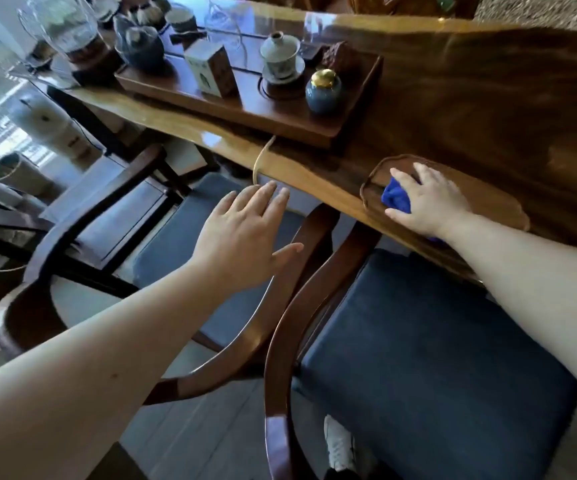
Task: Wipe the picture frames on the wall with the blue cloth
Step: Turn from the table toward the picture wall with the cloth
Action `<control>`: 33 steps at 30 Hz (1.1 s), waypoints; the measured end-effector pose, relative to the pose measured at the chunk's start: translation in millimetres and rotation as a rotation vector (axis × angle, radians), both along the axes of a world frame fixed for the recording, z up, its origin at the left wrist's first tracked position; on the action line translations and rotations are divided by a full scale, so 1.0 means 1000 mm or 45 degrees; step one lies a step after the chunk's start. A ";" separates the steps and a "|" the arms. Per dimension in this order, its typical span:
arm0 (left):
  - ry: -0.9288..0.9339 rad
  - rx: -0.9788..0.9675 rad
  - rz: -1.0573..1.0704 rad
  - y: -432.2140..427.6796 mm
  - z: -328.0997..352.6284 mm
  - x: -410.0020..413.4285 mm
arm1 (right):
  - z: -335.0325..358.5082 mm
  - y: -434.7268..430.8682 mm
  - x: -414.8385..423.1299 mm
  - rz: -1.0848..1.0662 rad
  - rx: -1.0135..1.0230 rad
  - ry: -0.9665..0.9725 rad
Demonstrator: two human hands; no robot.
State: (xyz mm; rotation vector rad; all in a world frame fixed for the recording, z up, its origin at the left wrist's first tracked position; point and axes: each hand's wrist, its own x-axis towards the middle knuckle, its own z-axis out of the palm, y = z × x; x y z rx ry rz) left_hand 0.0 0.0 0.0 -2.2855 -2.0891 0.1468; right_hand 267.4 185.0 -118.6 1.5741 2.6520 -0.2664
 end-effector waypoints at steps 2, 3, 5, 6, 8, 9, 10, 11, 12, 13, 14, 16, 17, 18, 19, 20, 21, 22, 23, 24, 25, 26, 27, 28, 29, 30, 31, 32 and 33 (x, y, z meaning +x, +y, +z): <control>0.025 -0.024 0.010 0.002 -0.004 -0.003 | -0.006 -0.001 0.000 -0.053 -0.033 0.010; 0.044 -0.020 0.016 0.001 -0.007 -0.006 | -0.013 -0.002 0.001 -0.053 -0.015 -0.001; 0.056 -0.025 0.032 0.000 -0.010 -0.009 | -0.021 -0.007 0.001 -0.030 0.059 -0.006; 0.055 -0.030 0.036 0.000 -0.010 -0.010 | -0.021 -0.007 0.000 -0.027 0.093 0.004; 0.063 -0.026 0.041 -0.001 -0.008 -0.011 | -0.015 -0.008 -0.003 -0.057 0.109 0.049; 0.077 -0.031 0.040 -0.003 -0.007 -0.012 | -0.011 -0.008 -0.004 -0.073 0.090 0.058; 0.085 -0.038 0.038 -0.005 -0.006 -0.013 | -0.008 -0.010 -0.006 -0.080 0.061 0.062; 0.091 -0.043 0.040 -0.008 -0.004 -0.014 | -0.004 -0.013 -0.009 -0.070 0.041 0.067; 0.090 -0.041 0.045 -0.011 -0.001 -0.016 | -0.001 -0.017 -0.013 -0.055 0.027 0.083; 0.092 -0.039 0.060 -0.015 0.002 -0.018 | 0.003 -0.021 -0.017 -0.038 0.012 0.110; 0.096 -0.029 0.079 -0.019 0.006 -0.021 | 0.008 -0.027 -0.024 -0.007 0.009 0.151; 0.101 -0.003 0.139 -0.033 0.018 -0.029 | 0.023 -0.040 -0.047 0.116 0.031 0.237; 0.104 -0.001 0.168 -0.040 0.024 -0.032 | 0.031 -0.047 -0.061 0.174 0.047 0.272; 0.117 0.000 0.201 -0.052 0.033 -0.037 | 0.042 -0.056 -0.078 0.249 0.065 0.307; 0.128 0.001 0.224 -0.060 0.039 -0.041 | 0.052 -0.064 -0.092 0.315 0.080 0.336; 0.137 0.014 0.250 -0.069 0.046 -0.047 | 0.063 -0.073 -0.108 0.379 0.098 0.375; 0.154 0.027 0.275 -0.080 0.055 -0.054 | 0.075 -0.083 -0.125 0.447 0.112 0.414; 0.170 0.037 0.296 -0.089 0.063 -0.061 | 0.085 -0.093 -0.141 0.508 0.124 0.455; 0.190 0.061 0.330 -0.101 0.074 -0.070 | 0.098 -0.104 -0.159 0.577 0.133 0.494; 0.209 0.085 0.360 -0.113 0.083 -0.079 | 0.108 -0.115 -0.174 0.637 0.159 0.535; 0.235 0.108 0.401 -0.128 0.095 -0.090 | 0.122 -0.127 -0.194 0.703 0.191 0.565; 0.258 0.117 0.425 -0.140 0.105 -0.099 | 0.132 -0.137 -0.209 0.752 0.211 0.577; 0.272 0.126 0.450 -0.152 0.113 -0.107 | 0.142 -0.146 -0.222 0.791 0.232 0.598; 0.287 0.155 0.480 -0.168 0.122 -0.118 | 0.154 -0.158 -0.239 0.844 0.260 0.634; 0.296 0.185 0.508 -0.183 0.131 -0.128 | 0.164 -0.169 -0.254 0.890 0.279 0.669; 0.301 0.222 0.542 -0.199 0.139 -0.138 | 0.175 -0.181 -0.270 0.929 0.283 0.701; 0.302 0.262 0.588 -0.216 0.147 -0.148 | 0.186 -0.195 -0.286 0.968 0.285 0.720; 0.306 0.298 0.644 -0.237 0.155 -0.158 | 0.198 -0.210 -0.305 1.010 0.295 0.735; 0.311 0.332 0.681 -0.253 0.160 -0.167 | 0.208 -0.222 -0.320 1.043 0.310 0.741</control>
